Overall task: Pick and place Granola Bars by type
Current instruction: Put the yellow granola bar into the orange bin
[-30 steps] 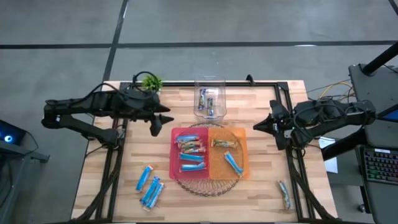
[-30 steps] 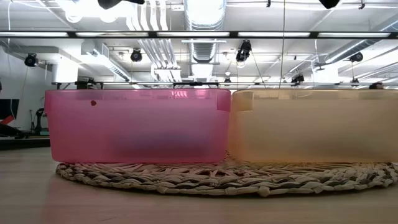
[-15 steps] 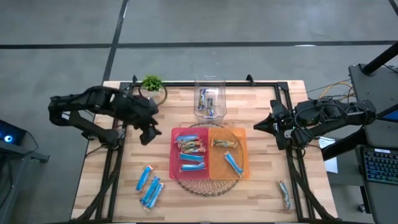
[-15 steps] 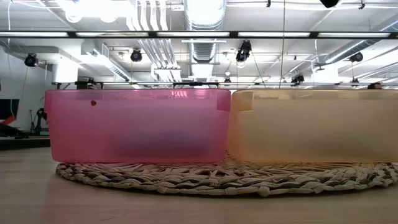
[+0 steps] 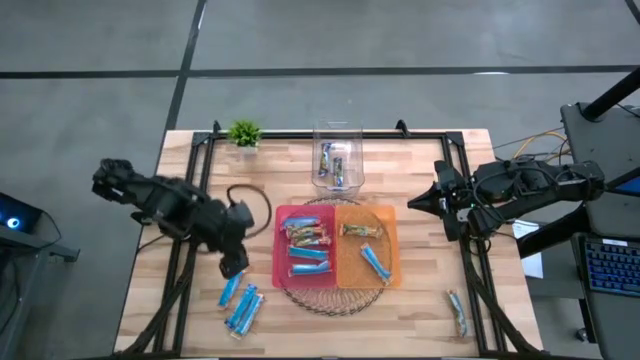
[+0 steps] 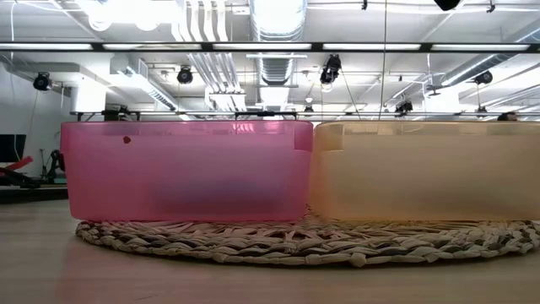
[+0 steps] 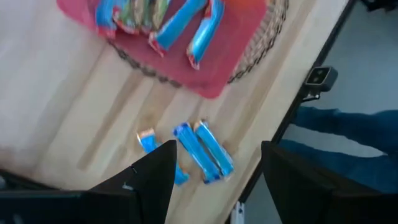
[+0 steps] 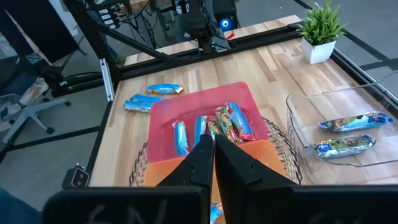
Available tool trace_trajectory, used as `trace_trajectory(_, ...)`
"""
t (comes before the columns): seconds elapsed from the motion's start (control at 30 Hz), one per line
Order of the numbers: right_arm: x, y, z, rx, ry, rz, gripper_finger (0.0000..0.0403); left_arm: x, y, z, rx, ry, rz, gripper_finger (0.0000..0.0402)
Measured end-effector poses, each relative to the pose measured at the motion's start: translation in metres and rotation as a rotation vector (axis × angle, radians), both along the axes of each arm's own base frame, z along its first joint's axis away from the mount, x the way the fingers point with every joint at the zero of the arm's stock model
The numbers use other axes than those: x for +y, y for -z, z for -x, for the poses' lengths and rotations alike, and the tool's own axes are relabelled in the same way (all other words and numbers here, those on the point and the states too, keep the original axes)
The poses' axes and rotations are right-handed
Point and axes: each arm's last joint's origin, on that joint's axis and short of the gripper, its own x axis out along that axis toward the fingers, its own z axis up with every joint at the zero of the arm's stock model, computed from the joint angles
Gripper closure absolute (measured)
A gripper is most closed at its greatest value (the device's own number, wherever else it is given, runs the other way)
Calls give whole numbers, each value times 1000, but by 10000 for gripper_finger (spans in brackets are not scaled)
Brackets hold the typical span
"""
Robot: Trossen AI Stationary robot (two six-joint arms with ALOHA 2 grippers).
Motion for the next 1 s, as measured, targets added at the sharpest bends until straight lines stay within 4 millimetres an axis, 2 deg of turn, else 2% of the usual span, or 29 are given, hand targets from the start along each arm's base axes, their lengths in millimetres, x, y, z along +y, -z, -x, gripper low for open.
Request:
trace_trajectory(0.3,0,0,0,1,-3,5,394,-43,32,-7,143,-135,-1,186)
trace_trajectory(0.43,0,0,0,3,-10,5,394,-58,52,-3,178,-210,-58,186)
trace_trajectory(0.73,0,1,0,7,-14,11,394,-78,104,13,238,-327,-86,186)
trace_trajectory(1.0,0,1,0,6,-16,11,394,-83,155,16,294,-413,-45,186)
